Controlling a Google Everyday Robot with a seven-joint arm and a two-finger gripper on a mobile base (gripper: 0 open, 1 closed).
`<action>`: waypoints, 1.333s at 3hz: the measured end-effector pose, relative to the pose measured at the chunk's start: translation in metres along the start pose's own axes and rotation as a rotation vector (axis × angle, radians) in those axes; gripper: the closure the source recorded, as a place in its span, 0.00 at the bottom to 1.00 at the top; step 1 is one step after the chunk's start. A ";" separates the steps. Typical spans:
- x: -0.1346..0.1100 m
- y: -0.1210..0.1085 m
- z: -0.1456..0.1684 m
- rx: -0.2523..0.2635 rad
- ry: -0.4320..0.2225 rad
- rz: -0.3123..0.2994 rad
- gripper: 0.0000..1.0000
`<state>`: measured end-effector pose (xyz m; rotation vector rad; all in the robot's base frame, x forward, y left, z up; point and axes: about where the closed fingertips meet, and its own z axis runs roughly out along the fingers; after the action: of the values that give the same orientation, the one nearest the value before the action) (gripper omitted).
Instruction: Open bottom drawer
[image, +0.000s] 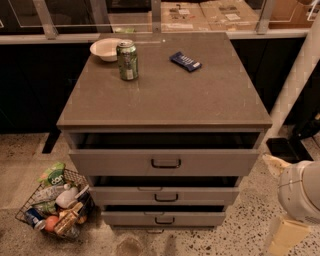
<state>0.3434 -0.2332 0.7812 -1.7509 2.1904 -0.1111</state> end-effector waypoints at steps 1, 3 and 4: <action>0.007 0.003 0.033 0.029 -0.051 0.068 0.00; 0.020 0.023 0.144 0.014 -0.037 0.068 0.00; 0.016 0.043 0.197 -0.044 0.000 0.005 0.00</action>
Offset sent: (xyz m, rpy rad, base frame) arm 0.0279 -0.0033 -0.1635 0.0821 -0.0308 -0.0966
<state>0.3601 -0.2098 0.5813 -1.7686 2.2135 -0.0619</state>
